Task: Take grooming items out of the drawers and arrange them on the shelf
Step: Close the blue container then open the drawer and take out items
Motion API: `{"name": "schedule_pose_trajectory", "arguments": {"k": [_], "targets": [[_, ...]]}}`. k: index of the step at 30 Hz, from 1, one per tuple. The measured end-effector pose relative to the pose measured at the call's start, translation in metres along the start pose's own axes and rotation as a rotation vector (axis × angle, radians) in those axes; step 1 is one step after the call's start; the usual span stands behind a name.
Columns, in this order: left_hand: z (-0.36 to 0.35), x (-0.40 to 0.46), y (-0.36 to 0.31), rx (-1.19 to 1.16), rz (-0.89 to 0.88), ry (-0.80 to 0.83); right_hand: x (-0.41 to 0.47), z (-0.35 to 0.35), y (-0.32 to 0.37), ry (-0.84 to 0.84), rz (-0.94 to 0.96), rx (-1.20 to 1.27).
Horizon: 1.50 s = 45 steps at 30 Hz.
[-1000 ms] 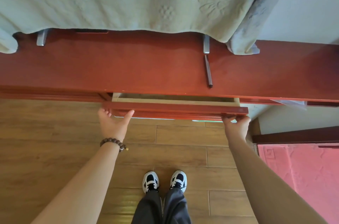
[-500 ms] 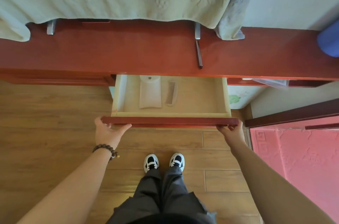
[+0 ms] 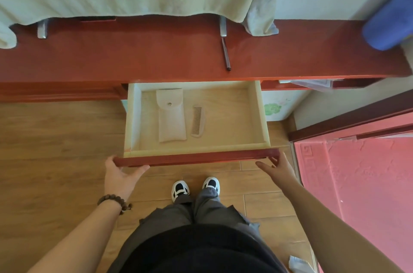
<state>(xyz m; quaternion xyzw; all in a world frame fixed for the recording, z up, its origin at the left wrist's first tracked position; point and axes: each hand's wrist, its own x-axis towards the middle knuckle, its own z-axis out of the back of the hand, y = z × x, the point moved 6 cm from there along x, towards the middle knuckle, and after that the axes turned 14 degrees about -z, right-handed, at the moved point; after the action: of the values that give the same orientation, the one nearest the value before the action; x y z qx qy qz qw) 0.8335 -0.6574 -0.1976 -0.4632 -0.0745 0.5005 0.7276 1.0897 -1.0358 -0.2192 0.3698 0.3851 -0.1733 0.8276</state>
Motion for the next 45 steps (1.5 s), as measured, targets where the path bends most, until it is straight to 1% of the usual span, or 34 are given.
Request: {"name": "schedule_pose_trajectory", "arguments": {"k": [3,6,8,10,12,15,18,20,22,27,31,33,38,41,45], "targets": [[0.004,-0.001,-0.023,0.172,-0.128,-0.004,-0.011,0.005,0.011,-0.012,0.038,-0.081],[0.006,-0.001,-0.065,0.315,-0.412,-0.063,-0.028,0.01,0.039,-0.095,0.135,-0.155],[0.001,0.003,-0.091,0.305,-0.563,-0.054,-0.04,0.006,0.068,-0.144,0.246,-0.189],[-0.013,0.013,-0.111,0.265,-0.623,-0.007,-0.048,-0.011,0.101,-0.162,0.331,-0.227],[-0.031,0.03,-0.121,0.259,-0.602,0.046,-0.047,-0.044,0.135,-0.126,0.389,-0.257],[-0.066,0.061,-0.12,0.294,-0.436,0.153,-0.028,-0.104,0.172,-0.04,0.413,-0.292],[-0.091,0.087,-0.108,0.383,-0.269,0.192,0.002,-0.151,0.184,-0.036,0.265,-0.36],[-0.099,0.098,-0.099,0.413,-0.171,0.179,0.018,-0.167,0.185,-0.069,0.159,-0.439],[-0.102,0.104,-0.094,0.436,-0.116,0.164,0.026,-0.176,0.184,-0.114,0.11,-0.51],[-0.11,0.109,-0.094,0.376,-0.083,0.131,0.032,-0.19,0.185,-0.167,0.098,-0.593],[-0.114,0.108,-0.087,0.182,0.011,0.136,0.035,-0.196,0.179,-0.177,0.069,-0.598],[-0.116,0.109,-0.082,0.164,0.017,0.163,0.037,-0.196,0.175,-0.181,0.053,-0.587],[-0.113,0.108,-0.079,0.093,0.016,0.157,0.038,-0.194,0.17,-0.095,0.025,-0.423],[-0.104,0.104,-0.084,0.073,-0.009,0.16,0.031,-0.189,0.174,0.001,0.068,-0.301],[-0.078,0.087,-0.095,0.051,-0.084,0.169,0.007,-0.167,0.186,0.054,0.157,-0.187]]}}
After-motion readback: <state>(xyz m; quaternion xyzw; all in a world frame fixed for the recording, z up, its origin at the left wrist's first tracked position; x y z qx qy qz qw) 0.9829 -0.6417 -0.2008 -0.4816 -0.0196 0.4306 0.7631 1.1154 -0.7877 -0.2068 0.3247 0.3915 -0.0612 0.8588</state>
